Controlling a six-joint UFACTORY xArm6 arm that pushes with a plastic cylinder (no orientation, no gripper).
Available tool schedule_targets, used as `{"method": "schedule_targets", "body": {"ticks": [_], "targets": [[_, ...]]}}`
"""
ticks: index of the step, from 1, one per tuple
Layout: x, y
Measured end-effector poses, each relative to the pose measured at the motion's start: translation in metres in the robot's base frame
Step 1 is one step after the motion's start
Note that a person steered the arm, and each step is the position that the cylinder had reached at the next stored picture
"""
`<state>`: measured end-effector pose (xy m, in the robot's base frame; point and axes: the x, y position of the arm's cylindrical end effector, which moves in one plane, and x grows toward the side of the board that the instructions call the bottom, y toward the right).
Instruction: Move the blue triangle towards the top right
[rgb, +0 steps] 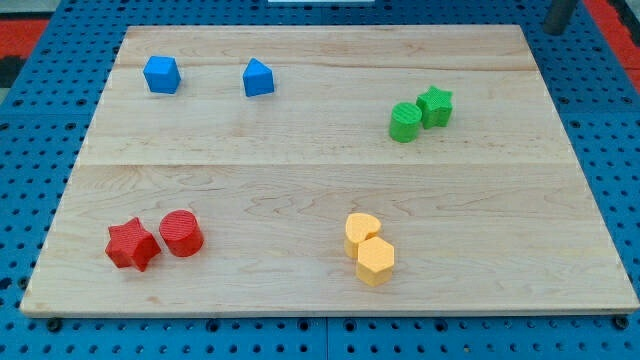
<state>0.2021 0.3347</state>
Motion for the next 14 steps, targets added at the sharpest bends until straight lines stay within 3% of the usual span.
{"method": "schedule_targets", "body": {"ticks": [3, 4, 7, 10, 12, 14], "targets": [[0.009, -0.005], [0.051, -0.022], [0.059, -0.025], [-0.001, -0.201], [0.001, -0.344], [0.029, -0.403]]}}
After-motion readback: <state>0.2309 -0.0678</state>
